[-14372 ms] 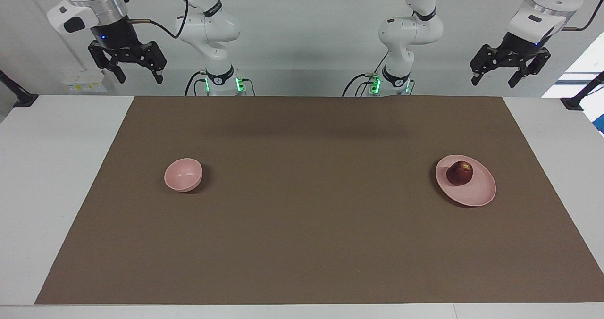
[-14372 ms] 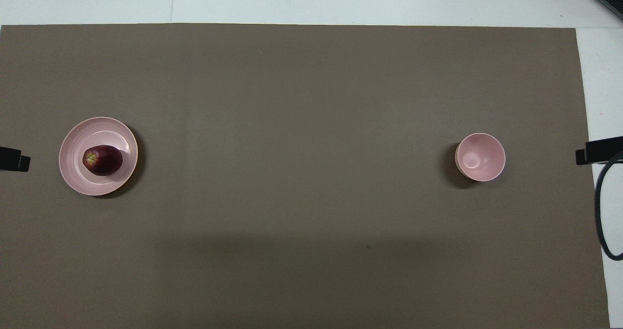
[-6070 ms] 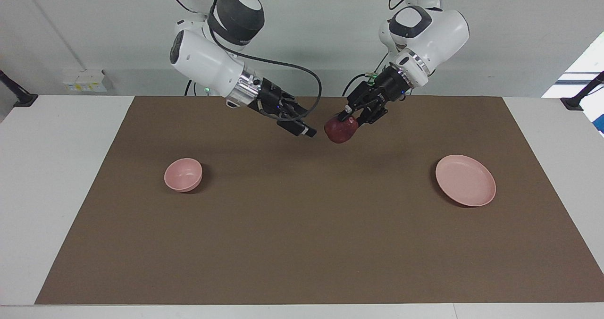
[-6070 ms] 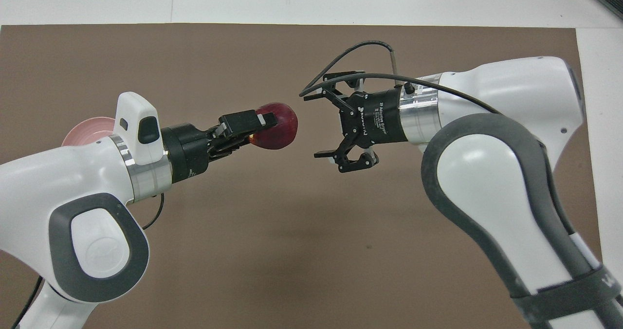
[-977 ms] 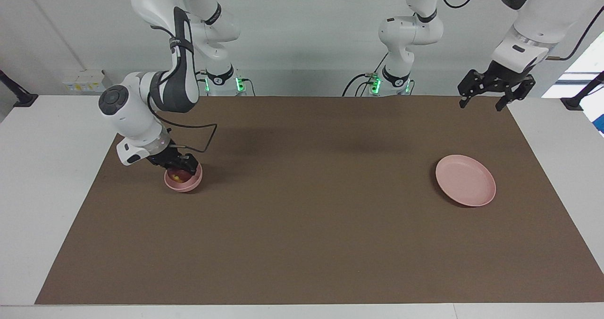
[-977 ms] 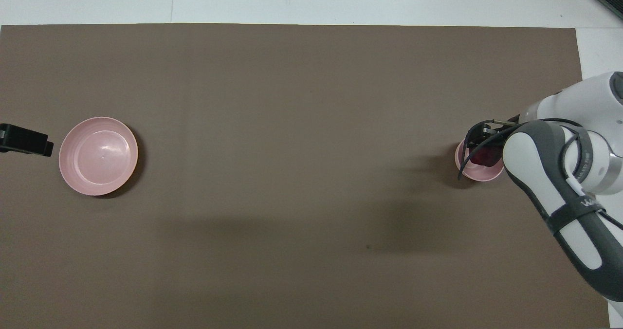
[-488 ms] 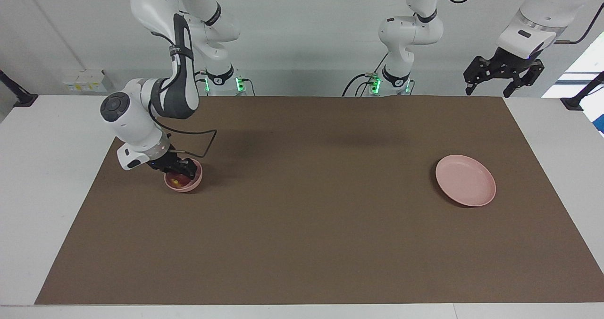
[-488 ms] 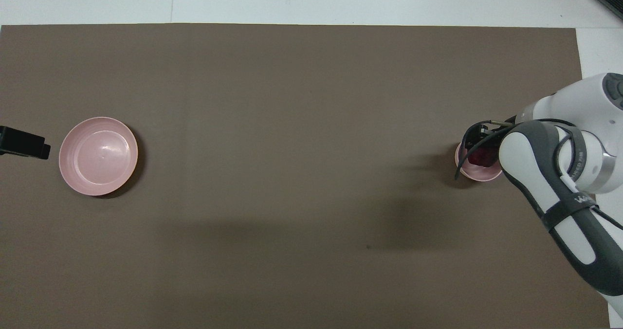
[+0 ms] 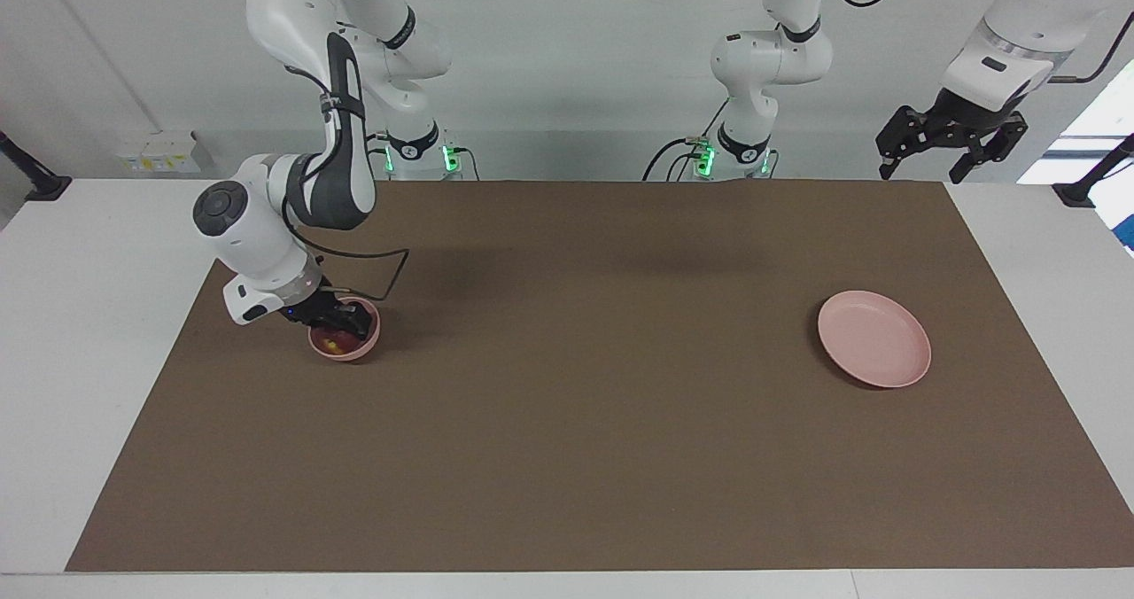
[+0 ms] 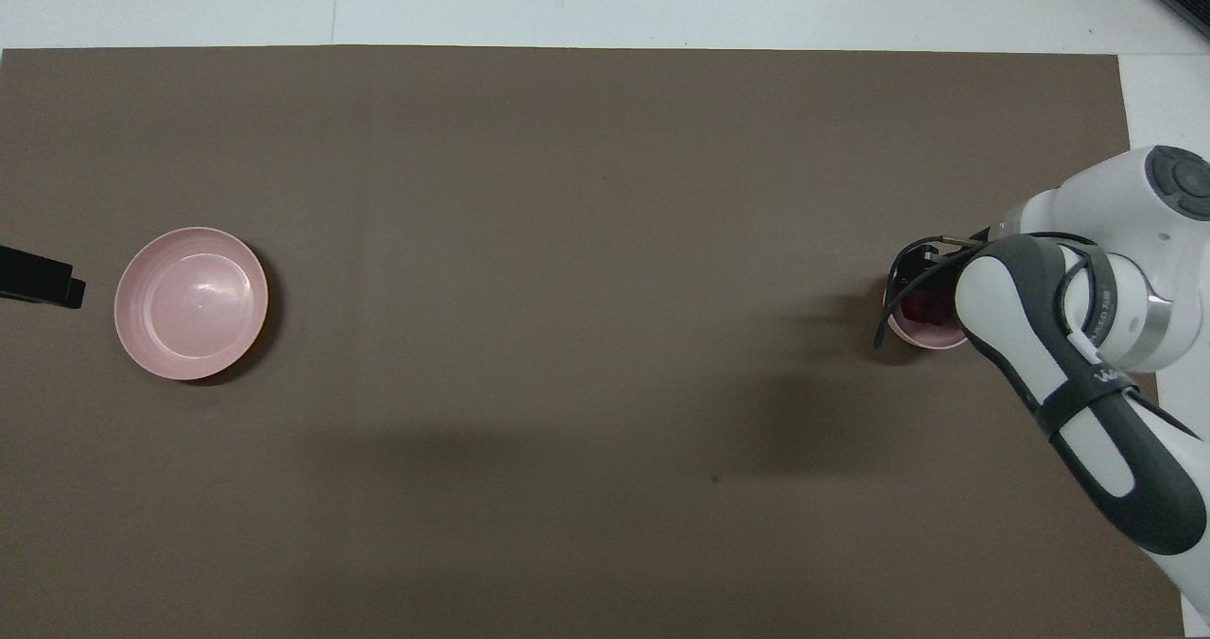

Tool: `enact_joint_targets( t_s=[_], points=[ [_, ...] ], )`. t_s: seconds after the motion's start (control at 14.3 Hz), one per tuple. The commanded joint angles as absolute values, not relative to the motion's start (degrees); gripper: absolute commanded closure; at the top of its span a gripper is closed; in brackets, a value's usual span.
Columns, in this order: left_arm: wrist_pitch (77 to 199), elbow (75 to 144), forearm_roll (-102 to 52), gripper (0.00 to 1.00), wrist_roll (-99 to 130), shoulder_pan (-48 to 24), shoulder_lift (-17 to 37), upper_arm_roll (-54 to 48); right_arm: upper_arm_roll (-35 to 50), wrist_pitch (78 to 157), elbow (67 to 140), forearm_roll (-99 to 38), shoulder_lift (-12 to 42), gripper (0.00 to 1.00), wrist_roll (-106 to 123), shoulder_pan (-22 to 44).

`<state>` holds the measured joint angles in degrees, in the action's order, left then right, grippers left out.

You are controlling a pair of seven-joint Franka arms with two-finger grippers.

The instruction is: Move apple from plate to bowl

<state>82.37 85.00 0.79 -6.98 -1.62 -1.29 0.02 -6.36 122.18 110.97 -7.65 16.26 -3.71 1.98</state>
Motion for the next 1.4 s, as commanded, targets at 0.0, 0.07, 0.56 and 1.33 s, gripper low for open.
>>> enact_joint_targets(
  t_s=[0.0,0.07,0.56,1.33],
  points=[
    [81.83,84.29,0.18,0.0,-7.12,-0.7,-1.05,-0.44,-5.63,123.31,111.45,-6.59,16.17,1.0,-2.99,1.23],
    [81.65,84.29,0.18,0.0,-7.12,-0.7,-1.05,-0.35,-5.63,123.14,111.62,-6.59,16.08,1.0,-2.99,1.23],
    [81.3,84.37,0.18,0.0,-6.94,-0.62,-1.14,-0.35,-5.63,123.05,113.64,-6.59,15.21,0.25,-2.72,1.23],
    [81.39,84.29,0.26,0.0,-6.94,-0.62,-1.14,-0.35,-5.8,117.17,107.15,-4.85,8.98,0.0,-4.13,2.02]
  ],
)
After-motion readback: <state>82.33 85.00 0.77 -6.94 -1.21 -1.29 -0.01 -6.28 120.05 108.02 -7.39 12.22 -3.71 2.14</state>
